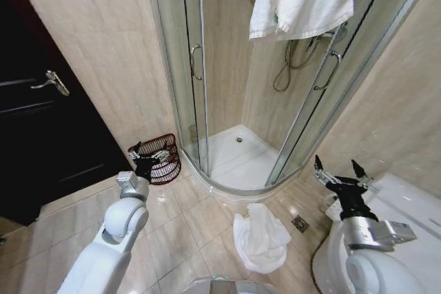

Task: Discard the used towel into the hamper.

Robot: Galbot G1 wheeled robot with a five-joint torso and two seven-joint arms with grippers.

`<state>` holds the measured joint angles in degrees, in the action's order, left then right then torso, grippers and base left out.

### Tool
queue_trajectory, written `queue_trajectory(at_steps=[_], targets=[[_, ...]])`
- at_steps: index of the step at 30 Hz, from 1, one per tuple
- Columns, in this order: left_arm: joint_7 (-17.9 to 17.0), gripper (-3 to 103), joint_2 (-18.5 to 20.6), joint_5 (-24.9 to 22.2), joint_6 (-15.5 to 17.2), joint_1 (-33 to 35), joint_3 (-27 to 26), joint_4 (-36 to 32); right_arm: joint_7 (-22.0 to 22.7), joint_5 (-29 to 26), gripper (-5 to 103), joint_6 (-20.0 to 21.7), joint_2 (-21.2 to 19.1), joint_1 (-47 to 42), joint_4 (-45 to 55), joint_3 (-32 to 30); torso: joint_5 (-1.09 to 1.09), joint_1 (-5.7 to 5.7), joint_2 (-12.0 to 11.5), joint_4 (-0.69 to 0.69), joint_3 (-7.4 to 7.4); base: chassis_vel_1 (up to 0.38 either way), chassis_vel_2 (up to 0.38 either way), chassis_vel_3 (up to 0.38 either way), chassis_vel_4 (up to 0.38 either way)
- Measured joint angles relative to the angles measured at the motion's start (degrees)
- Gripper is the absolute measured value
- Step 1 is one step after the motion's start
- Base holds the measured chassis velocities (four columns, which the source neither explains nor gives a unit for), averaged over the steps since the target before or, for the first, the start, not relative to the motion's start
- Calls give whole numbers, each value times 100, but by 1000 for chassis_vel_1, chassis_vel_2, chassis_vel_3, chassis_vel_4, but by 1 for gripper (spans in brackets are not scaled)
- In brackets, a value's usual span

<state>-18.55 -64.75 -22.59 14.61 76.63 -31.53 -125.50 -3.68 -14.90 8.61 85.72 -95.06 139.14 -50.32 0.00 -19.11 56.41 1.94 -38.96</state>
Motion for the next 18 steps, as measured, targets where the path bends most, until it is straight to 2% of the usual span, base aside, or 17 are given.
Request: queue_trajectory(at_steps=[3,6,7,9,11,15,18], targets=[[2,100,-79,86,0,-27,41,54,-155,-30,100,-37,-112,-76,-38,24,0,-29,67,0,-39,0,0,0,0],[10,100,-413,372,3,-70,76,118,-196,-177,100,-52,-396,-87,-77,21,1,-76,173,-1,-98,0,0,0,0],[10,100,-413,372,3,-70,76,118,-196,-177,100,-52,-396,-87,-77,21,1,-76,173,-1,-98,0,0,0,0],[13,100,-711,473,19,6,147,117,-147,-264,100,-53,-512,37,-119,7,0,-111,242,1,-133,0,0,0,0],[14,100,-972,642,-3,158,190,91,-114,-282,100,-70,-478,147,-166,47,0,-143,313,1,-173,0,0,0,0],[19,100,-1174,813,-67,298,175,49,-104,-276,100,-96,-377,191,-185,170,1,-176,392,1,-218,0,0,0,0],[1,100,-1397,1077,-115,371,33,23,-69,-229,100,-117,-299,216,-197,510,1,-232,522,0,-289,0,0,0,0]])
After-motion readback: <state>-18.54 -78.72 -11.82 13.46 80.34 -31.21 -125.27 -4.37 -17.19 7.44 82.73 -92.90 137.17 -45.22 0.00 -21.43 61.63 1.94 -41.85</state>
